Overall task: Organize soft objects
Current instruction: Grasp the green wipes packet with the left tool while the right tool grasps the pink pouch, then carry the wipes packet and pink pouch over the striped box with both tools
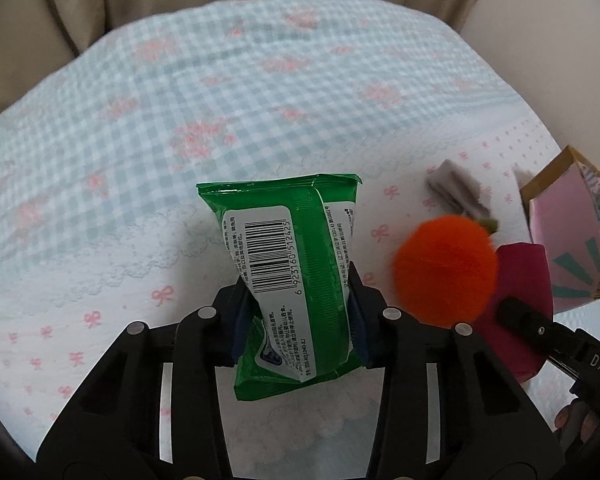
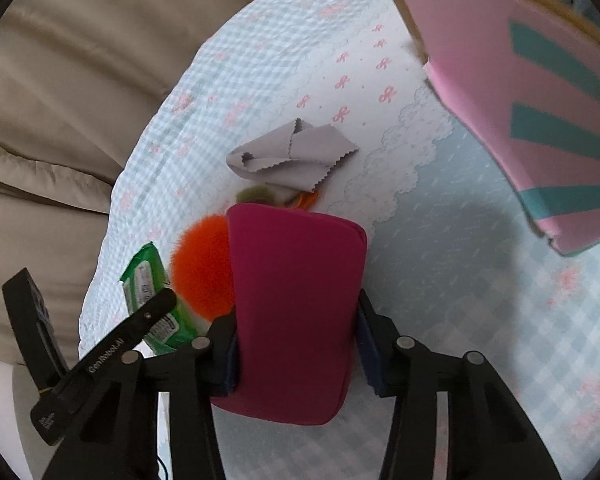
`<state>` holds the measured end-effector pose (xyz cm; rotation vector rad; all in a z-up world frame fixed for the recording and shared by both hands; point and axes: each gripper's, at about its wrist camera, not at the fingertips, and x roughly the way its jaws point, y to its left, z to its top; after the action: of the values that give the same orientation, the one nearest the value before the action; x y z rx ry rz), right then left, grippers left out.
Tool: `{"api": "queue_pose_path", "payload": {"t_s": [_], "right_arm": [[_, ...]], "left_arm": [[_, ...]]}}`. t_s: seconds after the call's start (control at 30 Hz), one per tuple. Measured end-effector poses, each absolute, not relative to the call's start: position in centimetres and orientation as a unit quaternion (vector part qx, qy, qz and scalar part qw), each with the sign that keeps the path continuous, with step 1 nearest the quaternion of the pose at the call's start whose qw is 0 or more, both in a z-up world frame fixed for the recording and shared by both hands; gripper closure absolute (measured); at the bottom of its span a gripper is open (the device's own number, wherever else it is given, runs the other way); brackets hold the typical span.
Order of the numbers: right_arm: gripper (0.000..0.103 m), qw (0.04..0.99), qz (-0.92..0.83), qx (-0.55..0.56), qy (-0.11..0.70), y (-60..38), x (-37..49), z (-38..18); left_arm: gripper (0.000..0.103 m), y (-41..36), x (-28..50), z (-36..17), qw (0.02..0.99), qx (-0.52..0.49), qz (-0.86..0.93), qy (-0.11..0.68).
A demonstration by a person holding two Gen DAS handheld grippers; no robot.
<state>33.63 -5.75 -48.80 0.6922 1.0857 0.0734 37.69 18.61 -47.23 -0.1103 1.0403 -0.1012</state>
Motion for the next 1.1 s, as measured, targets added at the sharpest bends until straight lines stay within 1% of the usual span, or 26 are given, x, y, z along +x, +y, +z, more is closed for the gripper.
{"api": "queue_pose_path", "payload": {"t_s": [0.17,0.27,0.63,0.83,0.97,1.1], "right_arm": [[0.059,0.807,0.043,0.312,0.5,-6.2,32.6,-46.2],[0.059,0.813,0.047,0.303,0.494,-6.5,31.8,-43.6],[0.059,0.842,0.068,0.278,0.457,-8.7,27.6,-30.5],[0.059,0.853,0.071,0.271,0.44,-12.5,24.1,-23.8],[0.059,0.865,0.06,0.262,0.423,-15.7,22.4,-20.8],[0.059,0.875,0.046,0.251,0.411,-20.0,21.5,-18.6]], "left_arm": [[0.066,18.2,36.1,-43.4,0.871,-0.058,-0.044,0.487],[0.066,17.8,34.8,-40.7,0.874,-0.063,-0.037,0.48],[0.066,15.1,27.5,-29.4,0.876,-0.099,-0.044,0.47],[0.066,11.0,23.9,-22.8,0.886,-0.082,-0.049,0.453],[0.066,7.1,22.6,-19.1,0.892,-0.077,-0.064,0.441],[0.066,3.5,22.2,-17.0,0.896,-0.081,-0.071,0.43]]}}
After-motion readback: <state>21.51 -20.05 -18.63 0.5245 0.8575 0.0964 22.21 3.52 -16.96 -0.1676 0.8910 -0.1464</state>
